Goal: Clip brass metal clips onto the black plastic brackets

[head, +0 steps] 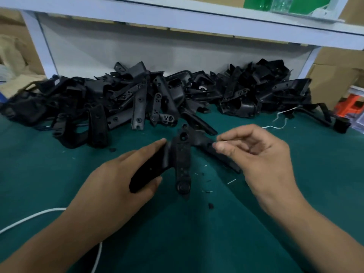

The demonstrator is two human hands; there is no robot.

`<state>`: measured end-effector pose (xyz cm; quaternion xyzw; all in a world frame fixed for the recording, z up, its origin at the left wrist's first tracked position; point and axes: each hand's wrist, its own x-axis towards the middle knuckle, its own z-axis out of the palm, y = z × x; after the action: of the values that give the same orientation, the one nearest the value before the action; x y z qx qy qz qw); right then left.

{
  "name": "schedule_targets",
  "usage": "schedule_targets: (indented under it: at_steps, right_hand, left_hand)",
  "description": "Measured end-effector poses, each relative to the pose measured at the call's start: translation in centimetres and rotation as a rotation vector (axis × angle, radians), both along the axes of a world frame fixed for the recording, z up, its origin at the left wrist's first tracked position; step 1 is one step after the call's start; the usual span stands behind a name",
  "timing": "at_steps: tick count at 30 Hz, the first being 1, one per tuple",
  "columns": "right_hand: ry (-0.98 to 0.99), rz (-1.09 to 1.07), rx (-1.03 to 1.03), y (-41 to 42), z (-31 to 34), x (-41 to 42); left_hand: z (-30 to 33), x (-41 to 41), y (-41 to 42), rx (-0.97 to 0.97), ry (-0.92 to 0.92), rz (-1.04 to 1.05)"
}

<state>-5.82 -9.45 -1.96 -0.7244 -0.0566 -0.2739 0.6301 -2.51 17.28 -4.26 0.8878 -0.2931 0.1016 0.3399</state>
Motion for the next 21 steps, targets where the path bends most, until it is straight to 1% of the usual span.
schedule_targets:
  at_steps: [3,6,8,10,14,19,21]
  right_hand:
    - [0.061,0.174,0.084,2.2,-0.7,-0.2]
    - [0.077,0.273,0.131,2.9,-1.1,-0.2]
    - [0.064,0.27,0.155,2.9,-1.1,-0.2]
    - [0.049,0.224,0.155,2.7,-1.1,-0.2]
    - [0.106,0.189,0.199,2.6,-1.2,-0.1]
    - [0.172,0.362,0.207,2.8,-1.6,-0.1]
    - [0.206,0.38,0.203,2.7,-1.4,-0.3]
  left_hand:
    - [-0.1,0.0,0.2,0.034,-0.027,-0.002]
    - [-0.2,0.2,0.3,0.065,-0.049,0.013]
    - [-0.3,0.2,0.3,0.067,-0.059,0.021]
    - [-0.3,0.1,0.2,0.058,-0.062,0.02]
    - [-0.2,0.0,0.1,0.06,-0.063,0.02]
    - [0.0,0.0,0.1,0.098,-0.08,0.026]
    - [0.1,0.0,0.2,0.13,-0.095,0.041]
